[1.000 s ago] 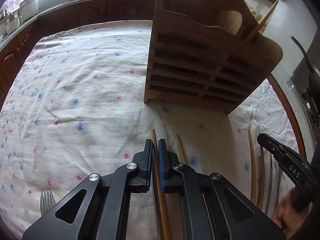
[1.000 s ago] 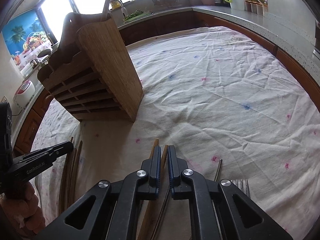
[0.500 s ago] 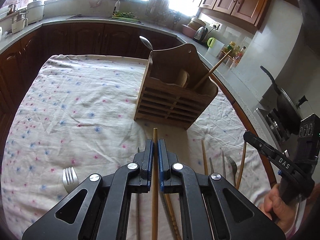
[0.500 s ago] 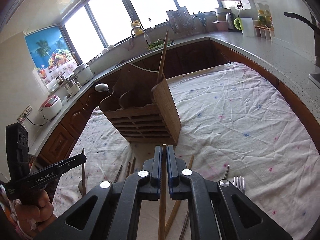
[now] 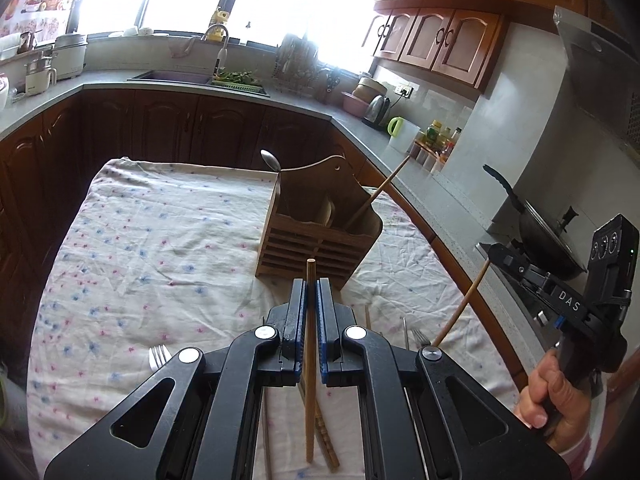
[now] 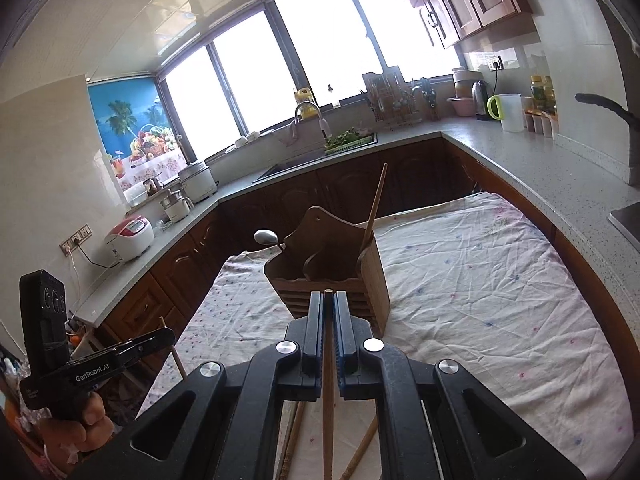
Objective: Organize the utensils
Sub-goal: 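Lift the chopstick with the left tool above the holder while the right tool carries its chopstick there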
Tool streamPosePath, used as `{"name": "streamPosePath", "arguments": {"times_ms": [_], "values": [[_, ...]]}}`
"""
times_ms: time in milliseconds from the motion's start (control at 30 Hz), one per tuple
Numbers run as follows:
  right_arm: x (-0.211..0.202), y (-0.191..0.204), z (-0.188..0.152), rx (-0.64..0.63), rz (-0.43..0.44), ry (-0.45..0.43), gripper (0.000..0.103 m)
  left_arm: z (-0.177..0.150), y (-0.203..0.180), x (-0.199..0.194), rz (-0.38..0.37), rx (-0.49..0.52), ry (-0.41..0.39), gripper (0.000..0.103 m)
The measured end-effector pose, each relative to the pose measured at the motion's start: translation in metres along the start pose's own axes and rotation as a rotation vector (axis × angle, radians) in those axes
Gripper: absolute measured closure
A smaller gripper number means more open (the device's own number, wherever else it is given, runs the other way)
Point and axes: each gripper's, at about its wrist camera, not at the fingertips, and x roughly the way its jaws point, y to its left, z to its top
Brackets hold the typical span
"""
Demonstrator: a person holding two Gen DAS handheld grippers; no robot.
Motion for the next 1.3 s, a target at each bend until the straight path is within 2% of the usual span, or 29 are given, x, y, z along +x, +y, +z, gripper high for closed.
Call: {"name": "streamPosePath", "arguments": {"times_ms": [467, 867, 967, 1100, 1300], "values": [[-0.002, -0.003, 0.032, -0.003, -0.002, -0.09, 0.098, 0.033, -0.002, -0.011, -0.006, 0.002, -0.102, 0.099], [0.009, 0.004, 0.094, -0.025, -0.008, -0.24, 0.098, 0.115, 0.003, -0.015, 0.025, -0.047, -0.343, 0.099], [0.014, 0.004, 0.11, -0.026, -0.021, -0.286, 0.098, 0.135, 0.004, -0.009, 0.044, -0.05, -0.407, 0.099], [0.026, 0.001, 0.125, -0.026, -0.046, -0.329, 0.098, 0.153, 0.007, 0.008, 0.073, -0.062, -0.455, 0.099], [0.062, -0.011, 0.119, -0.009, -0.061, -0.3, 0.098, 0.149, 0.018, 0.05, 0.099, -0.074, -0.463, 0.099]]}}
